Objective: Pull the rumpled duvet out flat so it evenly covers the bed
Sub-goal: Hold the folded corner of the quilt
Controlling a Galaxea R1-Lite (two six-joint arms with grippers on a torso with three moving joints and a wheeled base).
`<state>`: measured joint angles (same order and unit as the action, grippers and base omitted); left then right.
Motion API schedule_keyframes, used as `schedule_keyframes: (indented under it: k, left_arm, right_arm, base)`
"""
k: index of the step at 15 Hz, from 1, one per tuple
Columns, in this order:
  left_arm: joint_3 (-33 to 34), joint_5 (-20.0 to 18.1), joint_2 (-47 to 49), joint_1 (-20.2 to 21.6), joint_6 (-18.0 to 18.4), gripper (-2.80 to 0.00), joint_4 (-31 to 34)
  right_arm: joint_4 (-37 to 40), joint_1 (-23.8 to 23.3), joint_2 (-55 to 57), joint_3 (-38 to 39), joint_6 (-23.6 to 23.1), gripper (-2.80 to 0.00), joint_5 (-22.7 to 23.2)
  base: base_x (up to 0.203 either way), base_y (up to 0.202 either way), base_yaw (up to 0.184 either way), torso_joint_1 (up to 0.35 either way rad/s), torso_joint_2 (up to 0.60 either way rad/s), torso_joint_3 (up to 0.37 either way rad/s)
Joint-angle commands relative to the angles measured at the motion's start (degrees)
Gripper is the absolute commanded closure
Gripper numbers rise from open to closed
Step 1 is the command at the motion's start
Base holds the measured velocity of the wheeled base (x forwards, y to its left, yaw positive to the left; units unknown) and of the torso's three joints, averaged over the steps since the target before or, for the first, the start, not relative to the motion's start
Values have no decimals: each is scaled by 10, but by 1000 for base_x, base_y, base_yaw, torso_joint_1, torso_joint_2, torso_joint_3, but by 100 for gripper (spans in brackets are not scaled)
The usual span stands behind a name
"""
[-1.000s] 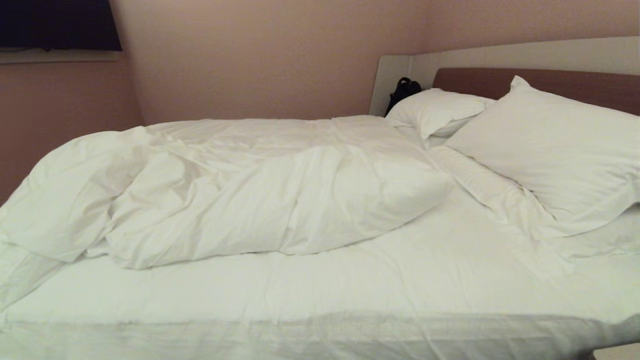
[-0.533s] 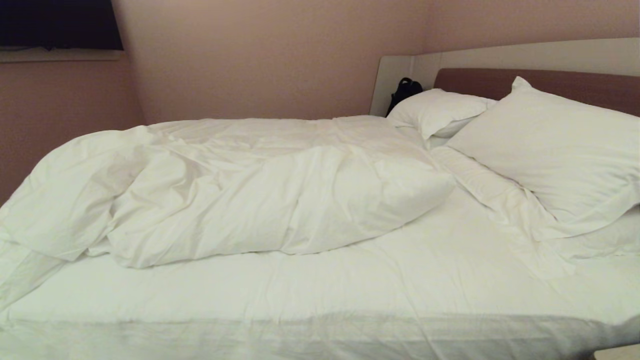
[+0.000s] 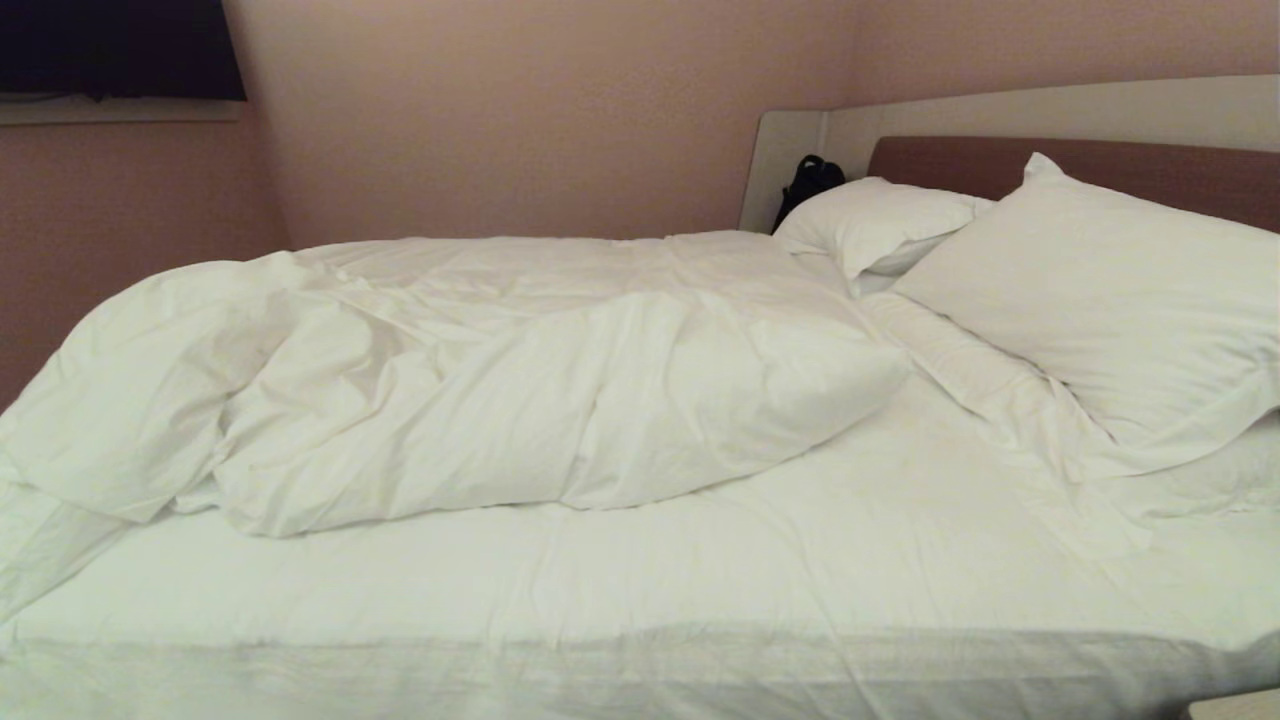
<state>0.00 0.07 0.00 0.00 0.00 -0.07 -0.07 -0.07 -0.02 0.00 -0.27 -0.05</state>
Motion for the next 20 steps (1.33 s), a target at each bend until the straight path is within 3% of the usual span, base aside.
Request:
schedule_keyframes:
  k: [1,9,13,17,20]
  left_arm:
    - [0,0,0,0,0,0,0]
    - [0,0,0,0,0,0,0]
    - [0,0,0,0,1,0,0]
    - [0,0,0,0,0,0,0]
    - [0,0,0,0,0,0,1]
  right_arm:
    - [0,0,0,0,-1,0,0]
    - [11,0,1,-14,-5,0,-3]
    - [113,0,11,-134,7,0,36]
    - [123,0,135,-209,9,0,95]
    - [62,1,282,-261,24,0,123]
  base:
    - [0,0,0,0,0,0]
    - [0,0,0,0,0,0]
    - [0,0,0,0,0,0]
    - [0,0,0,0,0,0]
    - [0,0,0,0,0,0]
